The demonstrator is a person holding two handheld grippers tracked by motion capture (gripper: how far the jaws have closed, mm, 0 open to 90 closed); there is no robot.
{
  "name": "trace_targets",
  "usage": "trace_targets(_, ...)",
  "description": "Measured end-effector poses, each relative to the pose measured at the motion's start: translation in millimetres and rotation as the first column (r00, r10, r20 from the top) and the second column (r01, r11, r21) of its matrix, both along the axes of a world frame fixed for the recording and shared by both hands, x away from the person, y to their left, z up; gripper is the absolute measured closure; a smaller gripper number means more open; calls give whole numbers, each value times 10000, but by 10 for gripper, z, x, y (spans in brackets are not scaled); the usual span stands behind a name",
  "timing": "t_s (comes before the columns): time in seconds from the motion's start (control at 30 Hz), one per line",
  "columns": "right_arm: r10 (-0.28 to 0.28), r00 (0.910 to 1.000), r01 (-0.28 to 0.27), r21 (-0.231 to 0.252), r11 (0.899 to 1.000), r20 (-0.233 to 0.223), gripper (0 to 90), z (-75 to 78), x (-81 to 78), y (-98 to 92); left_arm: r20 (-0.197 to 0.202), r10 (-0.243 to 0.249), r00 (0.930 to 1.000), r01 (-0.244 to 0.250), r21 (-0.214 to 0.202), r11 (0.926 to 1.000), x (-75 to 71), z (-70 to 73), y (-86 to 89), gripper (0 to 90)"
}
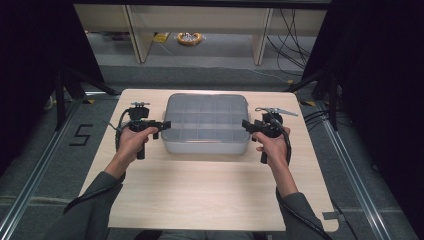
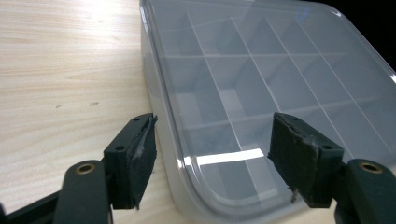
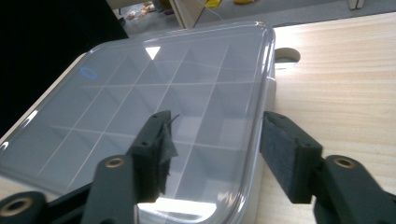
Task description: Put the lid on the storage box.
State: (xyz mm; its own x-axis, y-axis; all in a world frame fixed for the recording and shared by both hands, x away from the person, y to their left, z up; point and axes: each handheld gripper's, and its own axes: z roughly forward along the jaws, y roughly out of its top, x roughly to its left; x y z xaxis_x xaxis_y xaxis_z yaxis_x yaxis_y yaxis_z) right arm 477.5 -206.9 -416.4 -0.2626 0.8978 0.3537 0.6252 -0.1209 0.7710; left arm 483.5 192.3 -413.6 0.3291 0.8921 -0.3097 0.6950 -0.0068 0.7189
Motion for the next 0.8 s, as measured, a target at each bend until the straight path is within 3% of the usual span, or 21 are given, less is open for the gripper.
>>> trace_targets(0.07,348,9986,-335,-327,9989,399,390,-18,-7,-29,166,-50,9998,54,-257,9997,-74,-3,1,281)
trace_targets(0.13,411,9987,-405,-199,9990,293,359,-9,-50,-9,283,-107,9995,114,-251,9996,-154,-16,11,266)
trace_targets(0.17,168,9998,-170,124,9998,89,343,5,-87,20,318,-95,9994,107,-374,9992,-199,-29,15,255)
trace_targets(0.2,252,9995,-255,241,9994,165,326,6,-102,17,380,-96,9992,115,-500,9987,-244,-44,16,254)
trace_targets(0.27,616,9962,-619,27,9981,619,296,-11,-111,-8,520,-252,9983,284,-612,9977,-327,-71,14,244)
trace_targets(0.3,616,9962,-619,27,9981,619,296,-11,-111,-8,520,-252,9983,284,-612,9977,-327,-71,14,236)
trace_targets(0.37,730,9956,-728,-66,9973,588,250,-9,-173,-1,595,-457,9972,510,-908,9946,-459,-110,3,217)
trace_targets(0.5,1099,9905,-1109,76,9938,828,199,-12,-267,11,783,-828,9935,891,-816,9927,-633,-179,-33,177)
trace_targets(0.53,933,9927,-959,312,9949,766,198,-9,-305,32,794,-957,9922,1020,-800,9916,-676,-194,-37,173)
trace_targets(0.57,1114,9894,-1130,118,9935,927,195,-14,-322,14,884,-1037,9907,1110,-815,9905,-725,-216,-42,169)
trace_targets(0.63,1058,9915,-1077,222,9939,755,191,-6,-392,39,853,-1200,9891,1251,-568,9905,-785,-231,-44,158)
trace_targets(0.67,1179,9862,-1197,93,9928,1162,191,-34,-395,19,910,-1176,9889,1233,-599,9906,-812,-236,-40,157)
trace_targets(0.8,1207,9891,-1254,541,9906,839,191,-39,-495,39,994,-1264,9870,1328,-601,9893,-894,-253,-25,155)
